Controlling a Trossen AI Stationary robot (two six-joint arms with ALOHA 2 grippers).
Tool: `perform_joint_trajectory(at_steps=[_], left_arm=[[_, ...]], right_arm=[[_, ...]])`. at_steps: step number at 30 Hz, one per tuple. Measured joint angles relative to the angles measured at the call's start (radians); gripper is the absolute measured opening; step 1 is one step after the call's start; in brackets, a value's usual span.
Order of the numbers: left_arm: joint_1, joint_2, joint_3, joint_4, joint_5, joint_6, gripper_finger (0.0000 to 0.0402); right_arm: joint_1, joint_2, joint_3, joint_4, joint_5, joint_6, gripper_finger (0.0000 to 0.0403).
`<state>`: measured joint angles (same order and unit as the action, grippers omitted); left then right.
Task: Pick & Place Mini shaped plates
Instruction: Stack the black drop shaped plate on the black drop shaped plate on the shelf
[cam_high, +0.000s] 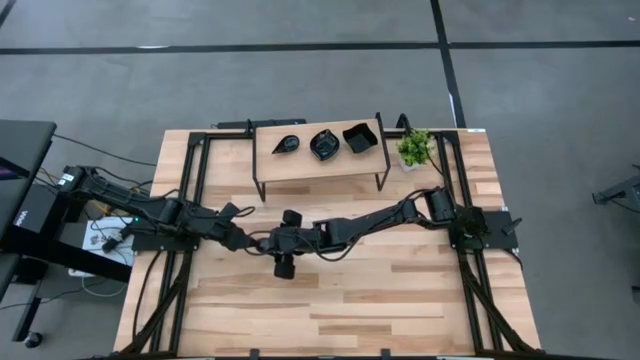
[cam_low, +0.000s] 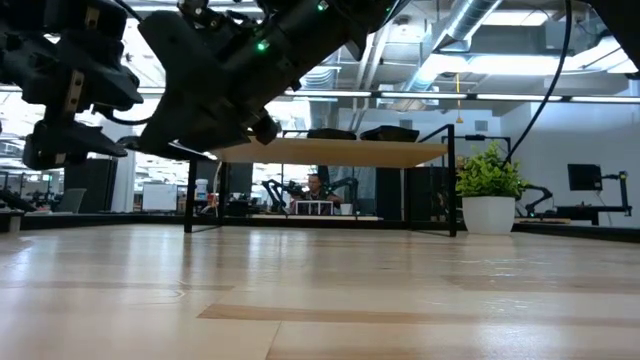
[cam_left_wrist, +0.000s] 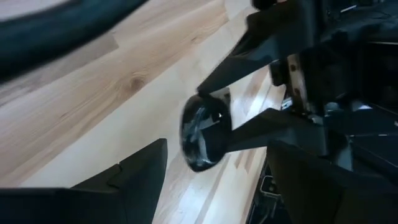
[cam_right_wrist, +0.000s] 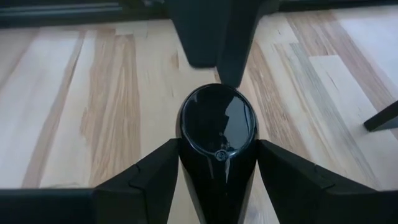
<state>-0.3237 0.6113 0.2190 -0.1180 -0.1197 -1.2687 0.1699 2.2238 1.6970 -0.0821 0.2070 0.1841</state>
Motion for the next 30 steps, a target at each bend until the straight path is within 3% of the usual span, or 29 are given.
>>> perform_joint_trajectory(at_steps=[30], left_arm=[[0.000, 0.000, -0.037, 0.175, -0.011, -0.046, 0.0278]], right_arm=[[-0.006, -0.007, 0.084, 0.011, 0.003, -0.063, 0.0210]])
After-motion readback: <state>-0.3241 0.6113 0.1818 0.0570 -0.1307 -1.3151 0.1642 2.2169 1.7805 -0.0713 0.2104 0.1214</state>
